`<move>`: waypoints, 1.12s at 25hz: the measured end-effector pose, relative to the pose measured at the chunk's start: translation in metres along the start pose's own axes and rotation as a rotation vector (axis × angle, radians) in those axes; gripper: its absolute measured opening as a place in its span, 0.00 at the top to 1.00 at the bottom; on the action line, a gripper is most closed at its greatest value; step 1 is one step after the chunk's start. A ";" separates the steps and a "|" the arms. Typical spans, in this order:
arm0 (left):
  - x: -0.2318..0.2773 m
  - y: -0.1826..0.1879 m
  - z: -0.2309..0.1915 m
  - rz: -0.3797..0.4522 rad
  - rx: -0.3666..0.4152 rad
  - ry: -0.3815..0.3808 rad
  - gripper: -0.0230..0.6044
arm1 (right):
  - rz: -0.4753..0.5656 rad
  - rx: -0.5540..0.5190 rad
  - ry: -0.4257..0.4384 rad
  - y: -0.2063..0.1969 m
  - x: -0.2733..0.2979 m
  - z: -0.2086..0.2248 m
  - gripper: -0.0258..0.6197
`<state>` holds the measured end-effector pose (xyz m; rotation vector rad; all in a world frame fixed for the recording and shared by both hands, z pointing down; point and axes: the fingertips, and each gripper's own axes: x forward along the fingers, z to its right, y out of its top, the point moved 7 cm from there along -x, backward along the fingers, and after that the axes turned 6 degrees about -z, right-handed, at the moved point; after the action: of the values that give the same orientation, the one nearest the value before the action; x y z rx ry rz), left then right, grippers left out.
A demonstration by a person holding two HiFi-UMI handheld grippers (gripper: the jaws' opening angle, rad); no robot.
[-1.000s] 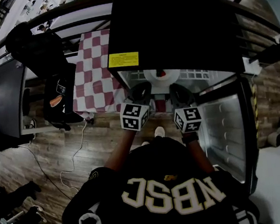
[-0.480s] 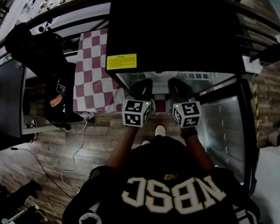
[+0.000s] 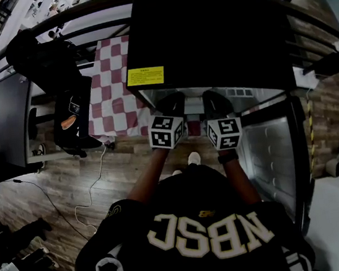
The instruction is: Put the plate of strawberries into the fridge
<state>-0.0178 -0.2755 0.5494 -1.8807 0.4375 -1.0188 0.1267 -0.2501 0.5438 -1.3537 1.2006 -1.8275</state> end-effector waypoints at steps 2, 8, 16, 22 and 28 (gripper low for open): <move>0.002 0.003 0.000 -0.010 -0.004 0.002 0.93 | -0.001 0.000 -0.004 0.002 0.002 0.002 0.90; 0.010 0.008 -0.002 -0.045 0.017 0.024 0.93 | -0.004 -0.002 -0.009 0.006 0.009 0.006 0.91; 0.018 0.011 -0.007 -0.073 0.006 0.039 0.93 | -0.023 -0.014 -0.021 0.012 0.019 0.007 0.91; 0.016 0.013 -0.004 -0.067 -0.003 0.035 0.93 | -0.018 -0.013 -0.023 0.011 0.017 0.006 0.91; 0.008 0.014 0.000 -0.036 -0.019 0.030 0.93 | -0.012 -0.001 -0.023 0.009 0.011 0.006 0.91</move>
<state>-0.0117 -0.2881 0.5410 -1.8984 0.4338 -1.0714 0.1280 -0.2651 0.5406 -1.3818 1.1846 -1.8148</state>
